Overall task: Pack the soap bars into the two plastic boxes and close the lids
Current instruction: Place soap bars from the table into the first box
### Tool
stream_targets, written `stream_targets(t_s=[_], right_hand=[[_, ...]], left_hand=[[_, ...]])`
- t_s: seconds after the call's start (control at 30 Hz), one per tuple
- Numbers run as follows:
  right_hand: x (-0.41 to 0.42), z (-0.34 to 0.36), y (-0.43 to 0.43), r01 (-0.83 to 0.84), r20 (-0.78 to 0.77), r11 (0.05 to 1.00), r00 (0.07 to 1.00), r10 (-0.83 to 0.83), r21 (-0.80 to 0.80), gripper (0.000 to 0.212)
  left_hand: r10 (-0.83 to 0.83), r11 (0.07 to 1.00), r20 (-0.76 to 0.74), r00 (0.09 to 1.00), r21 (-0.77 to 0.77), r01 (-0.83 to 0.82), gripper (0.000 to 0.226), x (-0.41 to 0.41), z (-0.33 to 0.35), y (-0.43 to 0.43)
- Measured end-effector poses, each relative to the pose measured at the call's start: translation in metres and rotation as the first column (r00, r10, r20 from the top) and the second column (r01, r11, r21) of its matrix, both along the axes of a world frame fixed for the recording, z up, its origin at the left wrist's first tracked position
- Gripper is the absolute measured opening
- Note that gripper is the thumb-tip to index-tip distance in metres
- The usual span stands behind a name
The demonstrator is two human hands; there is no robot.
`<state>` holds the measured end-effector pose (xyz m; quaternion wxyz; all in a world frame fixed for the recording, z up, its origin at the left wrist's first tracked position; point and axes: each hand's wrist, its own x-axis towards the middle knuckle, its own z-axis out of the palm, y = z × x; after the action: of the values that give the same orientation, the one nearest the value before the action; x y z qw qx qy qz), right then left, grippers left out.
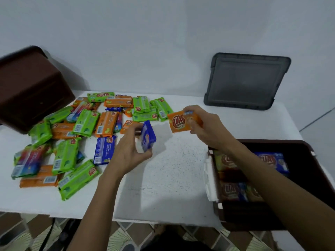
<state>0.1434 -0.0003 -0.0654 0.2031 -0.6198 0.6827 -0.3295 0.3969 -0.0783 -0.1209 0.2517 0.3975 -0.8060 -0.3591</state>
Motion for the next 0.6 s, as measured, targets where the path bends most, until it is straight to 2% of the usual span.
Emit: stream_targets(t_s=[0.1, 0.23, 0.43, 0.6], right_hand=[[-0.019, 0.017, 0.052, 0.060, 0.168, 0.997, 0.984, -0.053, -0.038, 0.028], [-0.044, 0.035, 0.121, 0.066, 0.289, 0.998, 0.956, -0.058, -0.019, 0.024], [-0.077, 0.032, 0.199, -0.041, 0.422, 0.982, 0.906, -0.040, 0.182, 0.023], [-0.082, 0.000, 0.213, -0.094, 0.391, 0.952, 0.920, -0.030, 0.293, 0.029]], left_hand=[[0.011, 0.998, -0.239, 0.971, 0.056, 0.003, 0.087, -0.025, 0.031, 0.030], [-0.009, 0.993, -0.456, 0.890, 0.100, 0.062, 0.075, -0.060, 0.058, 0.073], [0.062, 0.943, -0.552, 0.832, 0.304, 0.132, 0.068, -0.109, 0.051, 0.130], [0.156, 0.924, -0.497, 0.853, 0.379, 0.052, 0.061, -0.128, 0.030, 0.161]])
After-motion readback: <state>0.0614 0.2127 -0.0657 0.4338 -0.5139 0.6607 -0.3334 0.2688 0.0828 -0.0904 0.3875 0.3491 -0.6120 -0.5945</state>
